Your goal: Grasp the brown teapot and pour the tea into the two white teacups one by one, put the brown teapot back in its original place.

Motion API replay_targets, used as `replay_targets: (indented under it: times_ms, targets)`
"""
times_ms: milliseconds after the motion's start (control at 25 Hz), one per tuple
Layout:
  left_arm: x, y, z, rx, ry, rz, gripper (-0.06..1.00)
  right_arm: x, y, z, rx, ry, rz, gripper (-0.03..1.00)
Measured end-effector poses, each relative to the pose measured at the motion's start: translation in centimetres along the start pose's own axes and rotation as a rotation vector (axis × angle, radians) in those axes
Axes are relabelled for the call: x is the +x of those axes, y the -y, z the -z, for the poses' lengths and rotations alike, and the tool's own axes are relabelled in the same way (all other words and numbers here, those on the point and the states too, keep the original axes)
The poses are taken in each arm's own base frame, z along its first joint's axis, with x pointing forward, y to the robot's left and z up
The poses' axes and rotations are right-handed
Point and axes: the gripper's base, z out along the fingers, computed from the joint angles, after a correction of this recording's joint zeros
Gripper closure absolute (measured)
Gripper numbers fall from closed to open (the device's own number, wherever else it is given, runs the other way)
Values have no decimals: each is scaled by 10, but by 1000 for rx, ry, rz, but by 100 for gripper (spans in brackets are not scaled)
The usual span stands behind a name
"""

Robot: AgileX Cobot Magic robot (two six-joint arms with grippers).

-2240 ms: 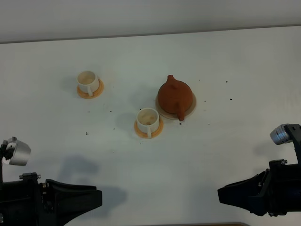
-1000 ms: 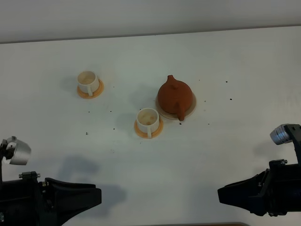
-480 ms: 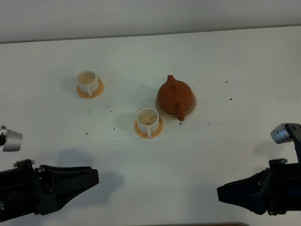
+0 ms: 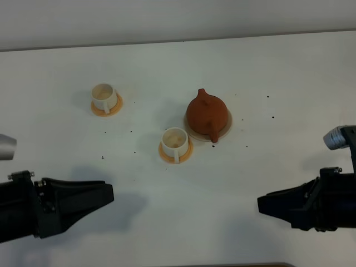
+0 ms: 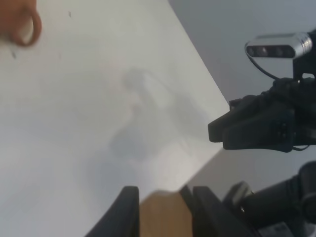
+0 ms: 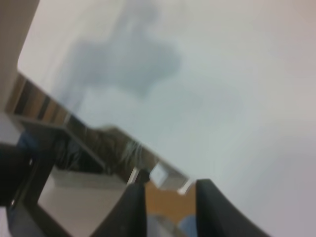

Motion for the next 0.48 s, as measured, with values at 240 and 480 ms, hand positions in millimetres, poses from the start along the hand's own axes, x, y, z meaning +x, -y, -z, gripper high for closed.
replay_targets:
  times_ms: [240,480]
  targets:
    - [-38,6,20,-224,-90,-63,68,-33,-3,7,74,81,73,73]
    - [-47,-5,42,-540,-217,-4,68,-62,-5,18,181,133,122,73]
